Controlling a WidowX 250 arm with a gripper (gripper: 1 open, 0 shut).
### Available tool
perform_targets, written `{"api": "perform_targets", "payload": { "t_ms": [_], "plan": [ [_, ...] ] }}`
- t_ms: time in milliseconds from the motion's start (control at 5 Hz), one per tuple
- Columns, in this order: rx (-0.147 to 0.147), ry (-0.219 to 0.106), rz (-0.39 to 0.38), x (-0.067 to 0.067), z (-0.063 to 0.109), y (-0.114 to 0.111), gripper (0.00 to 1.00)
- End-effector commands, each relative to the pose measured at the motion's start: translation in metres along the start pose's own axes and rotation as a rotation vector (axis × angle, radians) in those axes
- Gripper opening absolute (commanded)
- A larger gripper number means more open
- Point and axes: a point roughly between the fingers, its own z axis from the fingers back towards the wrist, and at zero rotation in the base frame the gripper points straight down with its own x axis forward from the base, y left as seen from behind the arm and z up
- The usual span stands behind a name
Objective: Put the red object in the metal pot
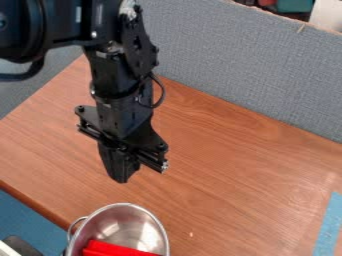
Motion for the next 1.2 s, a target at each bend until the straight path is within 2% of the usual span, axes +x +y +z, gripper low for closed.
{"api": "perform_targets", "payload": {
  "t_ms": [0, 200, 400, 600, 800, 1000],
  "plan": [
    [-0.005, -0.003, 0.084, 0.000, 0.030, -0.022, 1.00],
    [-0.018, 0.014, 0.173, -0.008, 0.037, -0.033, 0.00],
    [-0.029, 0.012, 0.357, -0.016, 0.039, 0.013, 1.00],
    [-0.046, 0.010, 0.600, -0.022, 0.036, 0.063, 0.00],
    [-0.015, 0.014, 0.597, -0.020, 0.038, 0.085, 0.00],
    [-0.012, 0.008, 0.582, -0.013, 0.042, 0.100, 1.00]
  ]
}}
